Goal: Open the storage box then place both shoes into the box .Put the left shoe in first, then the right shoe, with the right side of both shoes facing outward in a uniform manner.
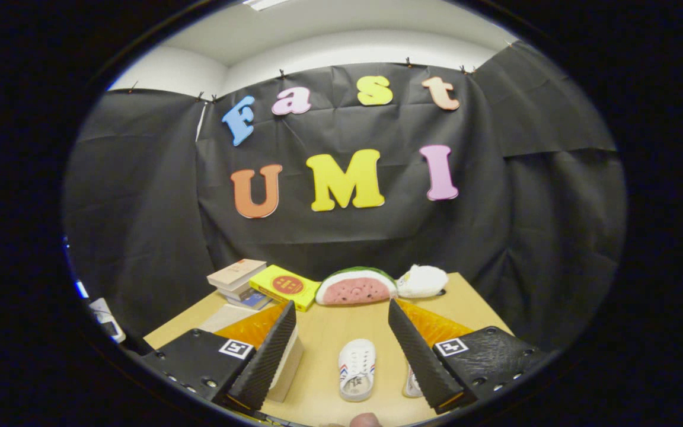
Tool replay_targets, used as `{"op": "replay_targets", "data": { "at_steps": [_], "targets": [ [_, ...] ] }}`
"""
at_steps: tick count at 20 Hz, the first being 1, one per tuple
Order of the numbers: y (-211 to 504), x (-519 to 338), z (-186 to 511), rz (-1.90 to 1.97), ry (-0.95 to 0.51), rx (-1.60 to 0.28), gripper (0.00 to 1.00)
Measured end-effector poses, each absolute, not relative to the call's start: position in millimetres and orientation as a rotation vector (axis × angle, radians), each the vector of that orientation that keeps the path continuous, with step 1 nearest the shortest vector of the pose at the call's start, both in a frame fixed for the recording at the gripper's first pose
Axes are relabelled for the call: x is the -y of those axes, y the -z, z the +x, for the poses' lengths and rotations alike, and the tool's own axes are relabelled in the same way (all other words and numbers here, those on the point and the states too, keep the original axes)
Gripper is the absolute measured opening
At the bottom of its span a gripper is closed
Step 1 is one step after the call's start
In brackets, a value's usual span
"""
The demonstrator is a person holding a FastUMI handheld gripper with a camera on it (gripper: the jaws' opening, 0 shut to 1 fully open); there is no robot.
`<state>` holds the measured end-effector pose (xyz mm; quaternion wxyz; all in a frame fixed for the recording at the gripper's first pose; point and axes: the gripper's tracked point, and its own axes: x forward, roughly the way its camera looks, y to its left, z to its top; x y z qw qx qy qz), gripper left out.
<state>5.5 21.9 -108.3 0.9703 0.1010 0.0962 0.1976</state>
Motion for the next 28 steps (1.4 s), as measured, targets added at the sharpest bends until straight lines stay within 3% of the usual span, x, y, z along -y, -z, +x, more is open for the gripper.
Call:
{"op": "replay_targets", "data": {
  "at_steps": [6,13,21,26,28],
  "targets": [
    [176.4,-89.4,6.2,0.288,-0.643,-0.407,0.95],
    [229.9,-145.2,1.1,0.42,-0.793,-0.615,0.95],
    [269.2,-179.9,-13.3,0.702,-0.896,-0.921,0.95],
    [272.1,-190.6,-2.8,0.835,-0.914,-1.017,0.95],
    [266.2,-186.3,-3.1,0.85,-0.912,-1.003,0.86]
  ]
}}
